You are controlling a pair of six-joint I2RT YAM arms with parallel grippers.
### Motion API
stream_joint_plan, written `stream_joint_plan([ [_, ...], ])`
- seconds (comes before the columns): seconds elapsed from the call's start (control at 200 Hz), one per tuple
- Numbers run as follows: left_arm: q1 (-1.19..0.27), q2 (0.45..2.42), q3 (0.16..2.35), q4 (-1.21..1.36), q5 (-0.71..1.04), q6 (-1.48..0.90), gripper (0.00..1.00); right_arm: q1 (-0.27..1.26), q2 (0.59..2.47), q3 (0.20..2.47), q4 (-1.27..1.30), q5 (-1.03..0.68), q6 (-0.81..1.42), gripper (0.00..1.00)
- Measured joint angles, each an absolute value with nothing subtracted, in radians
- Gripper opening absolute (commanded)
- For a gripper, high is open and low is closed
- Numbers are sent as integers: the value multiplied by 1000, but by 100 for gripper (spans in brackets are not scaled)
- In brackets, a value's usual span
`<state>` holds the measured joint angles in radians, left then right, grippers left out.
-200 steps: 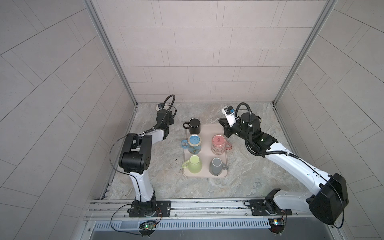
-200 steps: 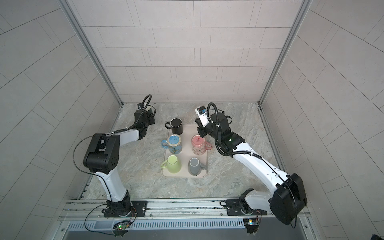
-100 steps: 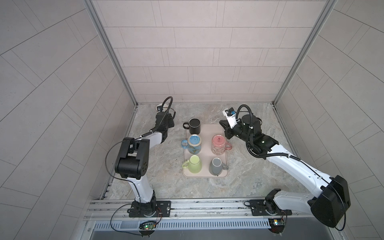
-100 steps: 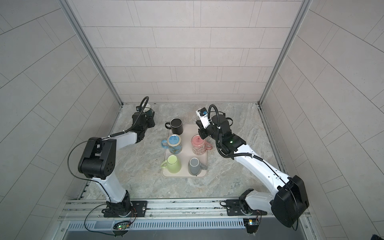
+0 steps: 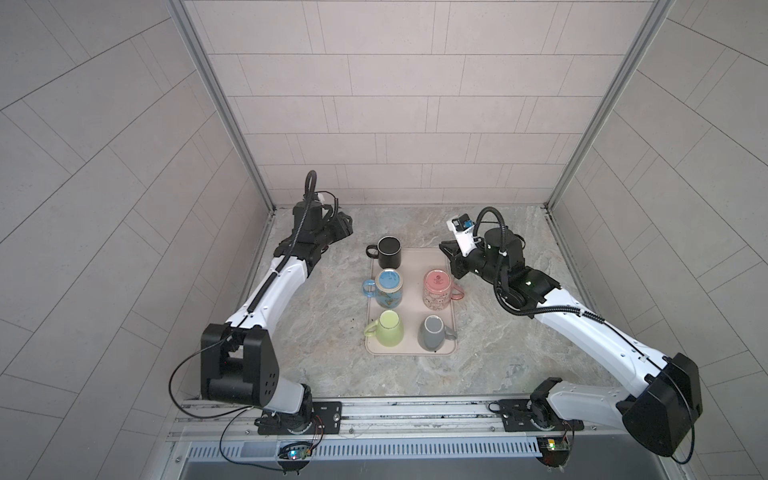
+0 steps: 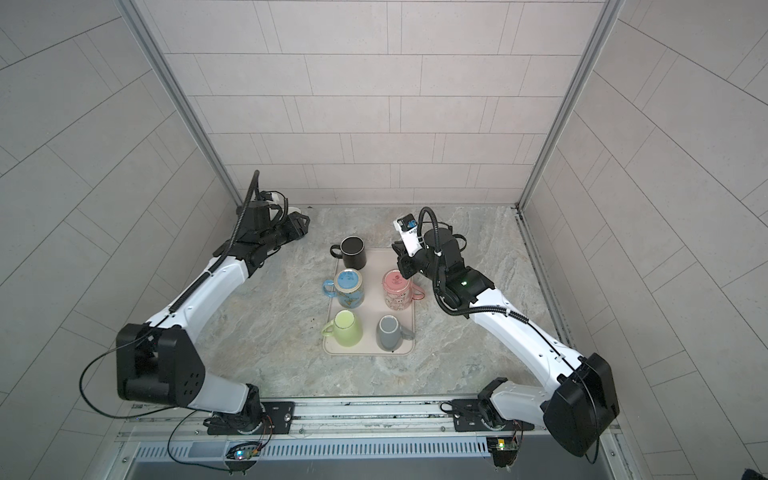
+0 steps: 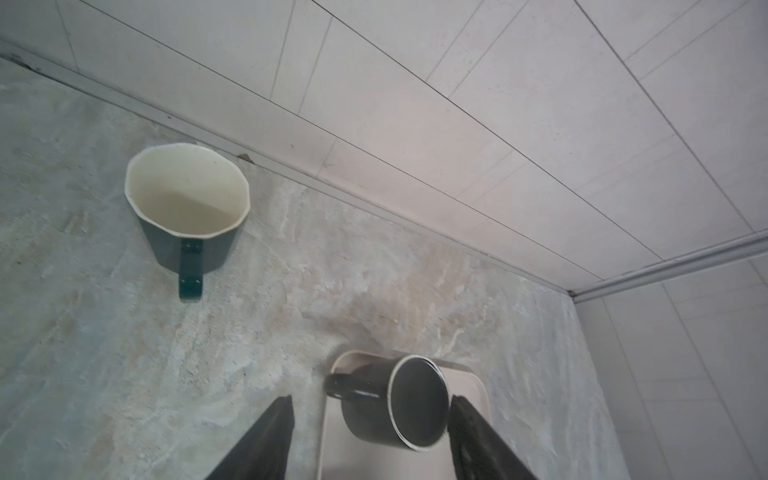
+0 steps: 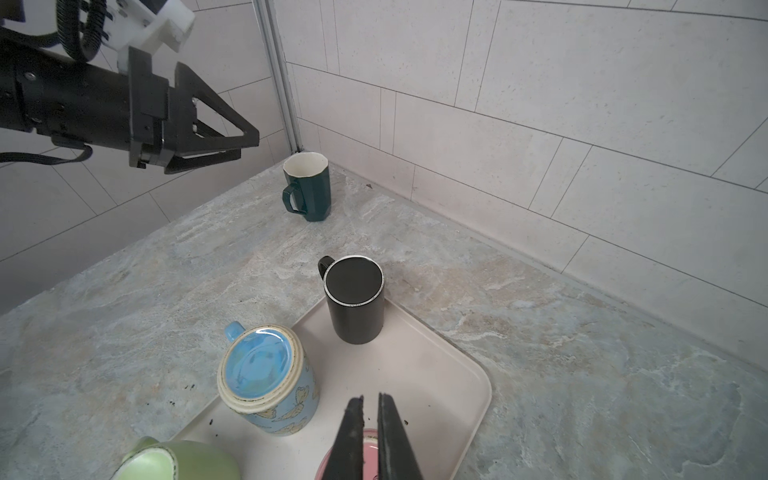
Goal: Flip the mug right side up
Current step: 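Move the left gripper back over the black mug on the tray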
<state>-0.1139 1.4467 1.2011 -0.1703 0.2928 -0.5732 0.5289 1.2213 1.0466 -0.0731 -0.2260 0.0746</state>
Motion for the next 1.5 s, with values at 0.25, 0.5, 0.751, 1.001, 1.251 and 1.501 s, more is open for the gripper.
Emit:
stream_joint_plan([
  [0.25, -98, 1423, 1130, -162, 543, -898, 74, 524, 1243, 1127, -136, -248, 110, 11],
  [0.5, -50, 1609, 1053, 139, 770, -1325, 74, 489, 1281, 1160, -210, -270, 130, 11],
  [0.751, -44, 1762, 1052, 390, 897, -1660, 73, 457, 1323, 1200, -259, -285, 144, 11],
  [1.001, -44, 1760, 1139, 137, 910, -1583, 73, 439, 1392, 1256, -310, -308, 151, 11],
  [1.251, -44, 1776, 1261, -129, 876, -1484, 73, 423, 1417, 1270, -336, -324, 152, 11],
  [1.501, -44, 1833, 1375, -324, 805, -1428, 73, 391, 1422, 1270, -365, -334, 156, 11],
])
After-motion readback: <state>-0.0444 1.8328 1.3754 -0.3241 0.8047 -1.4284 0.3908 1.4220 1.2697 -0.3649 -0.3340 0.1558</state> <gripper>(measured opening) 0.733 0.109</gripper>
